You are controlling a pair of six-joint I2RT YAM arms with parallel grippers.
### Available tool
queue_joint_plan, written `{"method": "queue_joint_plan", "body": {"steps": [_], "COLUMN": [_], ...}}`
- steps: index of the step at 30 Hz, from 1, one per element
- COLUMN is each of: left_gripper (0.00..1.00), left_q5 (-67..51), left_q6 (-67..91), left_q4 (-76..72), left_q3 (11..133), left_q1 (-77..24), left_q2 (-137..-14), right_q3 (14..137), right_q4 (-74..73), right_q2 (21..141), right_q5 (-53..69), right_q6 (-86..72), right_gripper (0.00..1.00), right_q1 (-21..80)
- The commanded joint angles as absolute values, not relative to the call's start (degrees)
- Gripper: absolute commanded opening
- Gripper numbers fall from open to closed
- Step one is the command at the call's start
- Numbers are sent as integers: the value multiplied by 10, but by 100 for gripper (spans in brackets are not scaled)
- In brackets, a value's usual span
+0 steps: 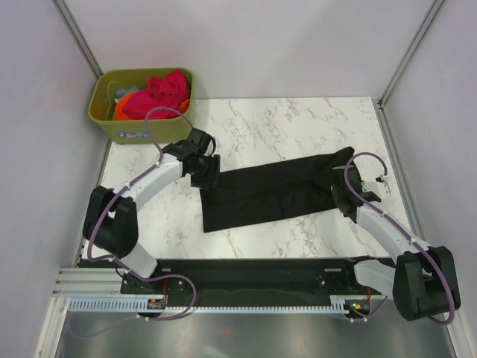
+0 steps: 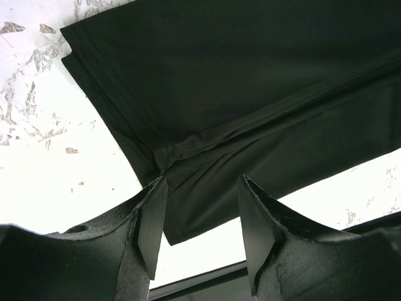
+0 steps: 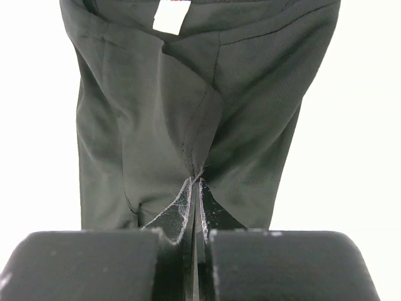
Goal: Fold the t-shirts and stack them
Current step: Fold the tshirt
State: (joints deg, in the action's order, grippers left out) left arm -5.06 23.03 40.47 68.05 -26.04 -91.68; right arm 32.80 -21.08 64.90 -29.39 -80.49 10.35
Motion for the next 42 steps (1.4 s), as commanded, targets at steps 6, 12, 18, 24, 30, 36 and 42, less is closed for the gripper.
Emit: {"method": "queue_joint_plan", "body": {"steps": [6,12,18,24,30,36,42], "left_gripper": [57,58,57,57,57,56,54], "left_q5": [-46,-43,-43,-82,-100,-101,-84], "left_q6": [212,218,214,218,218,220,214], "left_q4": [399,399,401,403,403,403,403], "left_q3": [679,679,682,737,784,829,864], "left_q1": [-257,-257,-257,-254,-250,-246,-238], "left_q2": [-915,-918,-922,-939,-1004,-1067,-1136], "right_q3": [332,330,389,499,557,684,733], "right_q4": [-235,-230,-253,-364,-245,-236,-171], "right_q2": [680,696,701,686,779,952,1047], "right_q5": [-351,-364,-338,-346,-108,-2,85], "right_q6": [-889,-930,-834,-732,-481,-294,-262], "right_gripper": [0,0,21,54,54,49,51], "right_q1": [120,138,142,125,-14,-61,-101]}}
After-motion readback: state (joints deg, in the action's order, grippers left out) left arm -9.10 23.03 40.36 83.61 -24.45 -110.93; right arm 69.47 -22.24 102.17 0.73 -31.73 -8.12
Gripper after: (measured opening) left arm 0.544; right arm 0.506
